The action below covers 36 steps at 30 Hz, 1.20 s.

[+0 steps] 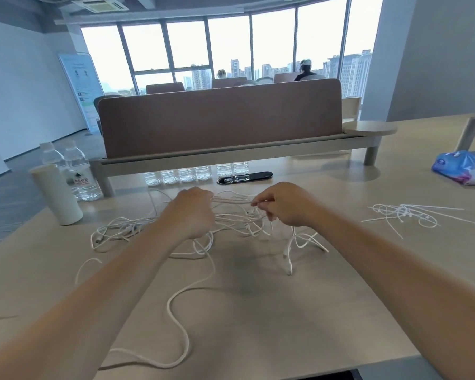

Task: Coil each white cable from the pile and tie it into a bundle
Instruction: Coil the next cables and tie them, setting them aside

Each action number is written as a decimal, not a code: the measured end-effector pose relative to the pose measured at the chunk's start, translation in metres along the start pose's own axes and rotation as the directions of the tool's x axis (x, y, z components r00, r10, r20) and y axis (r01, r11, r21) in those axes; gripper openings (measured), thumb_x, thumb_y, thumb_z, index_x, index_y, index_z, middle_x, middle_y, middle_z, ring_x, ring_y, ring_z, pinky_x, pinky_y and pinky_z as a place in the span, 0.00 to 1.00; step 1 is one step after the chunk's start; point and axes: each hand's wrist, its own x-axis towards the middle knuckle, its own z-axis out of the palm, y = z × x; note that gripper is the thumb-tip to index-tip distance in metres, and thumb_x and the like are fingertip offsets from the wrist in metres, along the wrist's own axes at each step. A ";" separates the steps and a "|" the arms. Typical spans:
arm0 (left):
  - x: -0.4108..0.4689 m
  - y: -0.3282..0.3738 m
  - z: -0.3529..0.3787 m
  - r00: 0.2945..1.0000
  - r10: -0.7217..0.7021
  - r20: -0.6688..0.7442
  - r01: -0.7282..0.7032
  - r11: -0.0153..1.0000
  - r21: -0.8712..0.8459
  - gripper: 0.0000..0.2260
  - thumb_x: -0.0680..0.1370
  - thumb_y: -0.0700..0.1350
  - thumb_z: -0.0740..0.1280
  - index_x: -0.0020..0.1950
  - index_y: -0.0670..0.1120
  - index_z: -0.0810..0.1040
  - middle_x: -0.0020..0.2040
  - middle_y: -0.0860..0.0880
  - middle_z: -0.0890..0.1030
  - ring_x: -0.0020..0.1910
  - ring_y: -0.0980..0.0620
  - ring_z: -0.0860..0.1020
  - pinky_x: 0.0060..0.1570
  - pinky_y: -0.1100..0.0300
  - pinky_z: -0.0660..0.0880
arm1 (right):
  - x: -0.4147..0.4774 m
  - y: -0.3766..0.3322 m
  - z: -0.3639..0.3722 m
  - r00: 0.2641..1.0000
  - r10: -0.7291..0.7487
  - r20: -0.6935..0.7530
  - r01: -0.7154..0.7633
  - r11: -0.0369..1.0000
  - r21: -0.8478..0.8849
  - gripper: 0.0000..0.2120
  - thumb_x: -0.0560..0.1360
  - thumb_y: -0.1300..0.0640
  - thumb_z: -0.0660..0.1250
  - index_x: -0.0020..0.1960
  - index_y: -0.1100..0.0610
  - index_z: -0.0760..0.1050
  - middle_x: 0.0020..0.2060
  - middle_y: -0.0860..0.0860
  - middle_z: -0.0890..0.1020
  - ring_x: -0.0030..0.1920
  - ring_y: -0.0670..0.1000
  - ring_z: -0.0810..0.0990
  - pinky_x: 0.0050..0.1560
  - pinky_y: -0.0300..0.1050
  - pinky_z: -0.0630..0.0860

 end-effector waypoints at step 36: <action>0.007 0.022 -0.032 0.998 0.025 -0.050 -0.053 0.689 -0.723 0.14 0.77 0.38 0.64 0.32 0.41 0.79 0.24 0.49 0.66 0.28 0.50 0.63 0.35 0.55 0.62 | 0.029 0.004 0.039 0.999 0.046 0.019 -0.048 0.987 0.150 0.06 0.79 0.52 0.68 0.49 0.48 0.84 0.39 0.47 0.85 0.40 0.48 0.81 0.49 0.47 0.79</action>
